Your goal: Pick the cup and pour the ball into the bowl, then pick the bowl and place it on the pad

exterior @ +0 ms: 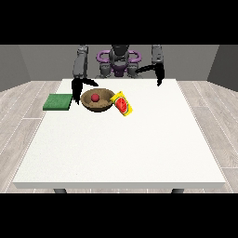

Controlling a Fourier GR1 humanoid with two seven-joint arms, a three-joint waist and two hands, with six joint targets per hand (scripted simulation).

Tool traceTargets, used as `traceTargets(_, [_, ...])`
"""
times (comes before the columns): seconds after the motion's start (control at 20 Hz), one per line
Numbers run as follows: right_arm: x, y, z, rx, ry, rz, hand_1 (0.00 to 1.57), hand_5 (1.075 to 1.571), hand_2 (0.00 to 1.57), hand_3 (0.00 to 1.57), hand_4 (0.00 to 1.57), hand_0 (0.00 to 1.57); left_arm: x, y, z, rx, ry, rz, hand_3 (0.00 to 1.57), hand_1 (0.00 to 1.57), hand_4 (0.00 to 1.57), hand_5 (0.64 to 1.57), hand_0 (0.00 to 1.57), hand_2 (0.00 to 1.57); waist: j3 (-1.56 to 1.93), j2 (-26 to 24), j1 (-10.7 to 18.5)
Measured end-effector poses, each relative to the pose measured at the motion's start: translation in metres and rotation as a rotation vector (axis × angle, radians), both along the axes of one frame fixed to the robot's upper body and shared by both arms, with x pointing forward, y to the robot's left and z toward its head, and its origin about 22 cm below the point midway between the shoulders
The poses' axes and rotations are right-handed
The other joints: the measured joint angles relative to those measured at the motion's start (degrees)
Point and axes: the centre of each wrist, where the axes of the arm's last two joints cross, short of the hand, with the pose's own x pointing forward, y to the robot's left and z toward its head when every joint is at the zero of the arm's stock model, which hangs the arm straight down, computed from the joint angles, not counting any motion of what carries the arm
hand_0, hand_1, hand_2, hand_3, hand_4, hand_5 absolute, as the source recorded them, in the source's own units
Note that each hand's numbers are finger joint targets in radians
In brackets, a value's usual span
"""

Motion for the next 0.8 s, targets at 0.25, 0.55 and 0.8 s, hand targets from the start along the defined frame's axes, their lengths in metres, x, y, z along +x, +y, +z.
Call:
traceTargets(0.25, [0.007,-0.006,-0.009,-0.002,0.014,-0.011,0.0,1.562,0.0,0.0,0.2,0.0,-0.001,0.014,0.01,-0.007,-0.013,-0.008,0.0,0.0,0.0,1.565,0.0,0.0,0.03,0.6,0.05])
traceTargets(0.55, [0.013,0.001,-0.02,-0.005,0.004,-0.004,0.0,1.562,0.0,0.0,0.13,0.0,-0.002,0.028,0.022,-0.006,-0.043,-0.008,0.0,0.0,0.0,1.566,0.0,0.0,0.06,2.15,-0.03])
traceTargets(0.8, [0.015,0.011,-0.027,0.034,0.037,-0.02,0.78,1.533,0.39,0.0,0.44,0.78,-0.004,0.035,0.026,-0.004,-0.058,0.001,0.0,0.0,0.0,1.569,0.0,0.0,-0.14,2.58,0.11])
